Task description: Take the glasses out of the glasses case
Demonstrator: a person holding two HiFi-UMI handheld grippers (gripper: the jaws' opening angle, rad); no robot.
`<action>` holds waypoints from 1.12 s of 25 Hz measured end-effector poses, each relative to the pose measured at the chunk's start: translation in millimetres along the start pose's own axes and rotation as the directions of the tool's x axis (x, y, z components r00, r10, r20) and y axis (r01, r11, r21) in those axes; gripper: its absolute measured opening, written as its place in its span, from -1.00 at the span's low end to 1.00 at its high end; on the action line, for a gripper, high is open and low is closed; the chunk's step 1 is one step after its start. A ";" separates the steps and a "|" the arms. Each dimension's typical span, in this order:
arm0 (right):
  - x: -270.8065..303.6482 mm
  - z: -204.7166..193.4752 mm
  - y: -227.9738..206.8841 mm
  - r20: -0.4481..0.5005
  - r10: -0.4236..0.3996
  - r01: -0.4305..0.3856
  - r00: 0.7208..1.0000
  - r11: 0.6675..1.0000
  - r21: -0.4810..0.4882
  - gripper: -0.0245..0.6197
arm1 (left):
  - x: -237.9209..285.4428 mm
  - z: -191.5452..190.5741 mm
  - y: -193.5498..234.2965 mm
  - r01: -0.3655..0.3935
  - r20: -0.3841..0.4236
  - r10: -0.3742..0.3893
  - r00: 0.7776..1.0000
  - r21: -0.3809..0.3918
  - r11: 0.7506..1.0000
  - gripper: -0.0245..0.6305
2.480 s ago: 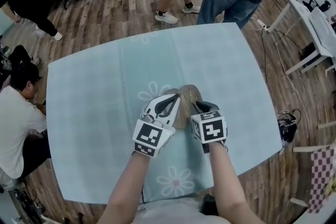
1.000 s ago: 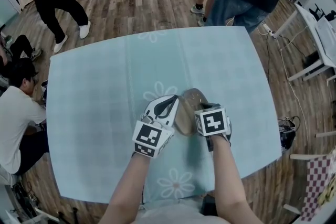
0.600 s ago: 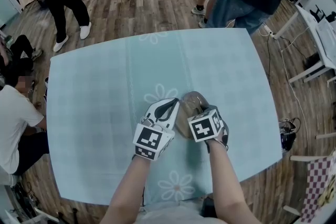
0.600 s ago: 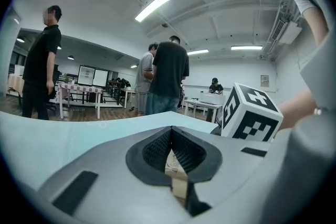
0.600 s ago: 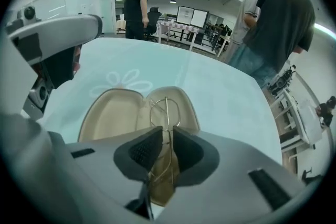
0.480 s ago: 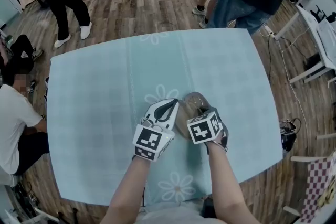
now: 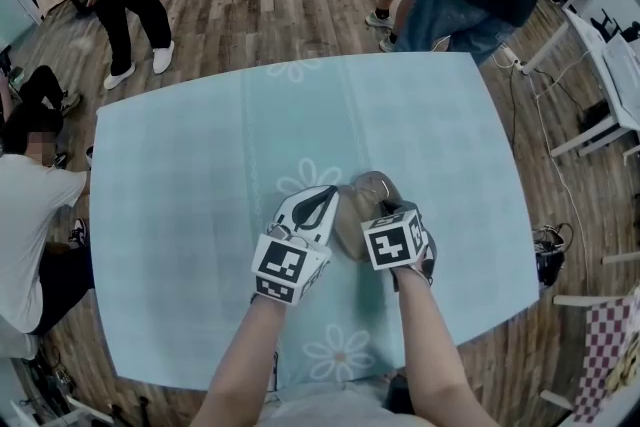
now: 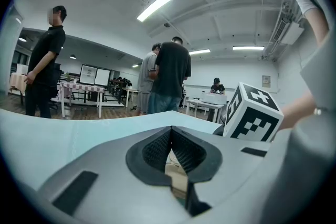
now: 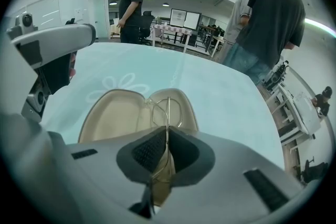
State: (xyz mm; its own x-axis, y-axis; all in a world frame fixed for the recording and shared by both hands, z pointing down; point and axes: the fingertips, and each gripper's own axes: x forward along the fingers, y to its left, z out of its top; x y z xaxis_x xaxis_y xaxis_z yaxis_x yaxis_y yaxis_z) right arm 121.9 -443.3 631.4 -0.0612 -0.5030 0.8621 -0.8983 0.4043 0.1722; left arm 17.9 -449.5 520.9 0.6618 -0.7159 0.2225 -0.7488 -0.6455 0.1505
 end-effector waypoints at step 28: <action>-79.1 12.4 0.3 0.288 0.103 -0.152 0.952 0.976 0.154 -0.85 | -31.1 34.5 -44.2 -0.010 0.061 0.005 0.998 0.081 0.997 -0.90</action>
State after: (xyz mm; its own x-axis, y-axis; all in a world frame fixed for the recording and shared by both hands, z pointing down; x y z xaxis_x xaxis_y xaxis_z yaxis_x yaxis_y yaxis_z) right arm 121.1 -412.9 557.4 -0.2756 -0.6573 0.7014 -0.9347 0.3537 -0.0358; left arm 31.6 -407.9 474.1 0.6591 -0.7339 0.1643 -0.7499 -0.6578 0.0699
